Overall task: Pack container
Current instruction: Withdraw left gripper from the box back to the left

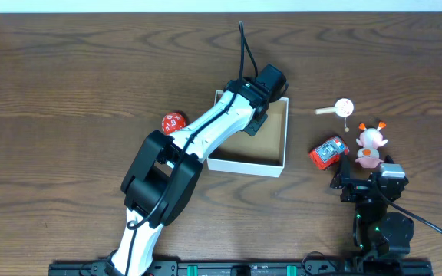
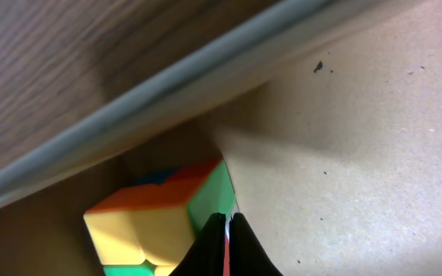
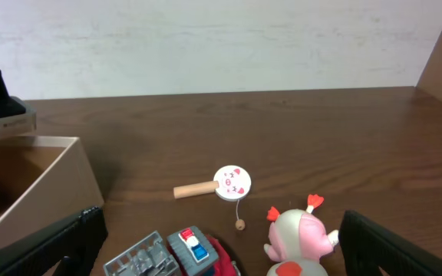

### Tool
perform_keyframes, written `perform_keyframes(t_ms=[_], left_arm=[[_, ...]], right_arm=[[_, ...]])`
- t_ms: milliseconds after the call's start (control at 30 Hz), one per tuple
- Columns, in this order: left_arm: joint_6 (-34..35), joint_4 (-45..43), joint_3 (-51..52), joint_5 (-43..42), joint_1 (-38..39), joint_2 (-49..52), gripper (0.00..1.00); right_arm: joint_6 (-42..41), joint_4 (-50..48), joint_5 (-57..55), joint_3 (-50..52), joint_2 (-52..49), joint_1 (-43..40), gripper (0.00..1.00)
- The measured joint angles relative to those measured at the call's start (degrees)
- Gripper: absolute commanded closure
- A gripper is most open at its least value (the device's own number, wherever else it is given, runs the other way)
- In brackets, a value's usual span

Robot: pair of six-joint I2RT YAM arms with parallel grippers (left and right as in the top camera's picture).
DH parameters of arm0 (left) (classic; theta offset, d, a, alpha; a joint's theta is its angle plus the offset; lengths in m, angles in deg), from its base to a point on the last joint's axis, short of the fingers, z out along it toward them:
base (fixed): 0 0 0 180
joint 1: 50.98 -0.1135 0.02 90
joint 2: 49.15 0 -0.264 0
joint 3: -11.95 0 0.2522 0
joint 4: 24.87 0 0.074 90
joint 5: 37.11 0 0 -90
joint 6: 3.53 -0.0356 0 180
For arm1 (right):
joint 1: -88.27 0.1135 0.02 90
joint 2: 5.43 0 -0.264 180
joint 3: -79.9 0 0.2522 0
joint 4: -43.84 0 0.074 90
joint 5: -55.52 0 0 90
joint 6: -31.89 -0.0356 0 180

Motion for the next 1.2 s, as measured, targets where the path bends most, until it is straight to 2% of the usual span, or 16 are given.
perform_keyframes(t_ms=[467, 667, 700, 733, 867, 900, 967, 1000, 1067, 1133, 1200], left_arm=[[0.0, 0.2, 0.0, 1.4, -0.2, -1.4, 0.94], [0.0, -1.5, -0.2, 1.7, -0.9, -11.2, 0.93], [0.0, -1.8, -0.5, 1.7, -1.2, -13.3, 0.87], [-0.1, -2.3, -0.8, 1.9, -1.6, -15.5, 0.86], [2.9, -2.8, -1.7, 5.7, -5.4, -22.6, 0.86], [4.2, -2.5, -1.7, 7.1, -7.0, -23.9, 0.83], [6.8, -1.5, -1.8, 9.8, -11.0, -25.9, 0.40], [8.7, -0.6, -1.8, 10.9, -13.4, -26.5, 0.27], [11.8, 0.9, -1.9, 12.4, -17.8, -26.9, 0.09], [14.1, 2.6, -1.9, 13.1, -21.4, -26.8, 0.01], [16.4, 3.7, -1.8, 13.0, -25.2, -26.7, 0.02]], right_arm=[[0.0, 0.0, 0.0, 0.0, 0.0, 0.0, 0.01], [0.0, 0.0, 0.0, 0.0, 0.0, 0.0, 0.01], [0.0, 0.0, 0.0, 0.0, 0.0, 0.0, 0.01], [0.0, 0.0, 0.0, 0.0, 0.0, 0.0, 0.01], [0.0, 0.0, 0.0, 0.0, 0.0, 0.0, 0.01], [0.0, 0.0, 0.0, 0.0, 0.0, 0.0, 0.01], [0.0, 0.0, 0.0, 0.0, 0.0, 0.0, 0.01], [0.0, 0.0, 0.0, 0.0, 0.0, 0.0, 0.01], [0.0, 0.0, 0.0, 0.0, 0.0, 0.0, 0.01], [0.0, 0.0, 0.0, 0.0, 0.0, 0.0, 0.01], [0.0, 0.0, 0.0, 0.0, 0.0, 0.0, 0.01]])
